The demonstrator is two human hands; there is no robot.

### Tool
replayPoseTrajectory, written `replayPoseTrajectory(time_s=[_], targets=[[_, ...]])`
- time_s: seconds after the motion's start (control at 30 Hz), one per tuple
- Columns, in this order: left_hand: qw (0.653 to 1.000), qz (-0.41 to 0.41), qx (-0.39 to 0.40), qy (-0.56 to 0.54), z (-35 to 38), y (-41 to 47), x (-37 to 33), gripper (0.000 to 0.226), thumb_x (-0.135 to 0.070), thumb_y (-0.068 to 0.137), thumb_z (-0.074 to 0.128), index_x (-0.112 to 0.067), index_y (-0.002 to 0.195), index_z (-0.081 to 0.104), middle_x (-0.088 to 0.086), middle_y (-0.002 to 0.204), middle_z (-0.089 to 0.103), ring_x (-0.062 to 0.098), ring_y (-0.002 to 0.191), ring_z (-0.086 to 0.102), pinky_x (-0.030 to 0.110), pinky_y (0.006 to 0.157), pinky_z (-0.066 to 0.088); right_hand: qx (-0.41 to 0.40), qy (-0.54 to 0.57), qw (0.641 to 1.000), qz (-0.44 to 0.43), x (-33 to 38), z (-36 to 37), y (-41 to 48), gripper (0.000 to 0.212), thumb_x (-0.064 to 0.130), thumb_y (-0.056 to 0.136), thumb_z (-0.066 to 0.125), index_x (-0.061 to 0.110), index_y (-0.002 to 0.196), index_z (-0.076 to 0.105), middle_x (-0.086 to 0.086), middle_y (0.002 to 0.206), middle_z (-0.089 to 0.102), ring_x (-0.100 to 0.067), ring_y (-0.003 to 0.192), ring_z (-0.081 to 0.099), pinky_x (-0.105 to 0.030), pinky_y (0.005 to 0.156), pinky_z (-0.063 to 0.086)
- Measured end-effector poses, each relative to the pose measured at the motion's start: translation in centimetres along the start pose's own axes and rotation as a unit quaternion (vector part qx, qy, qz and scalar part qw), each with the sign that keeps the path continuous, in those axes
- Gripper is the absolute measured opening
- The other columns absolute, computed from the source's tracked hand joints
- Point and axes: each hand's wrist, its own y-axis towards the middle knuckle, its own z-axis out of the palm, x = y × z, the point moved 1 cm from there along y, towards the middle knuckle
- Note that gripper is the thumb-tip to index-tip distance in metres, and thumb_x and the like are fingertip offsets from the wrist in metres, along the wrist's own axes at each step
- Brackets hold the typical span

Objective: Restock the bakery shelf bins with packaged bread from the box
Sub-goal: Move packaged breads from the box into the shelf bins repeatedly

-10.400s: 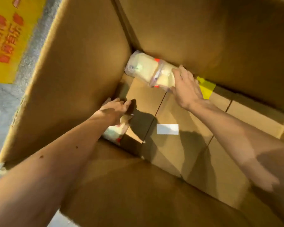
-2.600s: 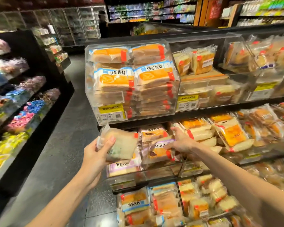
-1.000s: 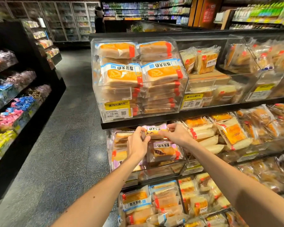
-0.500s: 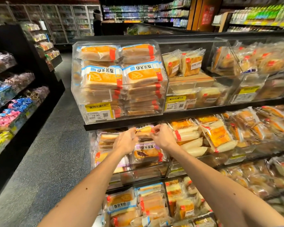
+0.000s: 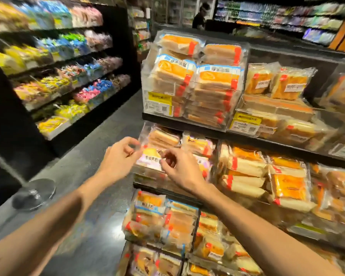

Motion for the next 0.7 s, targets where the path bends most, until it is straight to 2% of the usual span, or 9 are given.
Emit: replayPoseTrajectory(time_s=[0.07,0.17,0.27,0.37,0.4,0.47,0.5,0.6,0.7], targets=[[0.998,-0.041,-0.034,-0.016,-4.2,-3.9,3.1,0.019,-0.021,0.087,0.074,-0.037,0.085,0.063,-0.006,0.063,0.061,0.008,0.053,0.051,0.029,0.064,0.042,0.072,0.015,0.995,-0.064,3.6,4.1,-0.5,0.009,0.020,0.087,0.068,0.015,0.094,0.069,-0.003,0.086,0.071,-0.022,0.084,0.064,-0.034,0.077,0.047],[0.987,-0.115,-0.112,-0.018,-11.3,-11.9,8.4,0.013,-0.036,0.074,0.075,-0.043,0.078,0.065,-0.011,0.062,0.061,0.004,0.052,0.049,0.026,0.062,0.042,0.165,0.046,0.973,-0.152,9.6,11.6,-1.8,0.010,0.022,0.086,0.069,0.015,0.093,0.068,-0.002,0.086,0.071,-0.024,0.085,0.066,-0.036,0.077,0.048],[0.961,-0.206,-0.183,-0.006,-17.3,-21.8,13.1,0.016,-0.025,0.080,0.075,-0.035,0.078,0.063,-0.013,0.056,0.060,-0.002,0.050,0.052,0.013,0.051,0.041,0.271,0.071,0.936,-0.211,16.3,19.2,-4.6,0.008,0.017,0.085,0.072,0.011,0.089,0.068,-0.003,0.084,0.070,-0.029,0.085,0.065,-0.036,0.076,0.047],[0.925,-0.293,-0.238,0.051,-21.6,-31.2,17.5,0.024,-0.017,0.088,0.074,-0.035,0.079,0.061,-0.018,0.067,0.063,-0.008,0.064,0.059,0.006,0.060,0.043,0.370,0.069,0.891,-0.253,22.3,26.2,-8.3,0.015,0.021,0.088,0.071,0.009,0.095,0.067,-0.007,0.096,0.071,-0.031,0.096,0.064,-0.029,0.073,0.034],[0.914,-0.322,-0.238,0.059,-22.8,-34.3,19.0,0.022,-0.014,0.089,0.072,-0.033,0.083,0.061,-0.019,0.074,0.062,-0.011,0.068,0.059,0.005,0.064,0.042,0.395,0.068,0.876,-0.269,24.1,28.6,-9.5,0.016,0.023,0.089,0.071,0.010,0.097,0.067,-0.007,0.100,0.071,-0.031,0.099,0.064,-0.030,0.075,0.036],[0.890,-0.388,-0.232,0.058,-24.9,-39.8,22.0,0.015,-0.016,0.090,0.071,-0.026,0.095,0.061,-0.012,0.087,0.064,-0.007,0.080,0.059,0.014,0.077,0.047,0.439,0.053,0.843,-0.306,27.6,32.9,-12.0,0.020,0.028,0.090,0.069,0.013,0.102,0.067,-0.008,0.104,0.070,-0.031,0.102,0.064,-0.035,0.081,0.044],[0.878,-0.415,-0.231,0.056,-25.8,-42.2,23.7,0.016,-0.019,0.090,0.072,-0.024,0.102,0.062,-0.008,0.094,0.066,0.002,0.088,0.062,0.018,0.081,0.048,0.459,0.042,0.826,-0.325,29.3,35.0,-13.2,0.022,0.032,0.091,0.069,0.013,0.104,0.066,-0.009,0.105,0.070,-0.031,0.102,0.064,-0.037,0.082,0.046],[0.855,-0.470,-0.197,0.091,-29.0,-48.2,29.5,0.036,-0.025,0.085,0.077,-0.020,0.117,0.060,-0.002,0.110,0.064,0.017,0.108,0.060,0.025,0.088,0.046,0.509,0.027,0.791,-0.339,34.3,41.5,-16.8,0.032,0.037,0.092,0.067,0.015,0.114,0.064,-0.007,0.114,0.067,-0.026,0.110,0.061,-0.036,0.088,0.046],[0.829,-0.522,-0.154,0.129,-32.0,-52.0,35.3,0.062,-0.032,0.080,0.080,-0.029,0.133,0.049,0.004,0.134,0.050,0.024,0.126,0.047,0.036,0.101,0.043,0.519,0.007,0.777,-0.358,38.7,47.6,-20.1,0.037,0.035,0.093,0.065,0.014,0.124,0.060,-0.007,0.124,0.063,-0.025,0.120,0.055,-0.036,0.097,0.043]])
